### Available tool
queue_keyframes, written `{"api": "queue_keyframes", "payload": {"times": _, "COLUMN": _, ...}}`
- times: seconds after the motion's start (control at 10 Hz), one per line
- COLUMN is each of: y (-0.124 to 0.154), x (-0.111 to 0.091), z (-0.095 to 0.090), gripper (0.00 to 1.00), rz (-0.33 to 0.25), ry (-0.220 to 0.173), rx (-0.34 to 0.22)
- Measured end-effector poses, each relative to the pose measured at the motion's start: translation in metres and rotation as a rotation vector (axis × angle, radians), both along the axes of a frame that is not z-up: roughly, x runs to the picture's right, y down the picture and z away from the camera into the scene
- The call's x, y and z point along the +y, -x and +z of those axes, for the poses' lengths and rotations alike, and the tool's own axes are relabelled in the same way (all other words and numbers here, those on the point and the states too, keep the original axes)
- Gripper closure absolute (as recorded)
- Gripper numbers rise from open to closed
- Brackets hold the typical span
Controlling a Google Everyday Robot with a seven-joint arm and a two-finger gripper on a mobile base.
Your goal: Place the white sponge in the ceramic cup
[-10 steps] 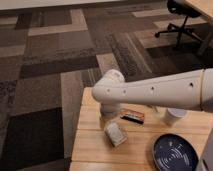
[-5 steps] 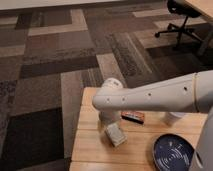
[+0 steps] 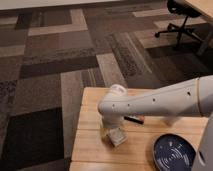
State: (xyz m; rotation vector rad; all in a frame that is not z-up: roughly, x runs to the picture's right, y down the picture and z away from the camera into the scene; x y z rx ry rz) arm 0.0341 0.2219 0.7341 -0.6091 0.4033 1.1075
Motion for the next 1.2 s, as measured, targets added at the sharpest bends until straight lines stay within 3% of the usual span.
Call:
{"api": "queue_keyframes", "payload": {"times": 0.3, "y": 0.002, "x": -0.002, "z": 0.013, "gripper": 0.35, "rz": -0.013, "ry": -0.002, "rx": -0.026}}
{"api": "queue_keyframes", "payload": {"times": 0.5, "y": 0.003, "x": -0.002, "z": 0.016, "gripper": 0.53, "rz": -0.017, "ry": 0.002, "rx": -0.038}}
{"api": "queue_keyframes", "payload": {"times": 0.8, "y": 0.001, "x": -0.005, "z": 0.014, "gripper": 0.96, "rz": -0.024, "ry": 0.003, "rx": -0.036}}
{"api": "queue_keyframes", "payload": {"times": 1.0, "y": 0.0, "x": -0.022, "z": 0.005, "gripper": 0.97, "rz": -0.044, "ry": -0.013, "rx": -0.032}}
{"api": "queue_keyframes", "payload": {"times": 1.2, "y": -0.009, "x": -0.06, "z": -0.017, "gripper": 0.97, "rz": -0.093, "ry": -0.057, "rx": -0.019}}
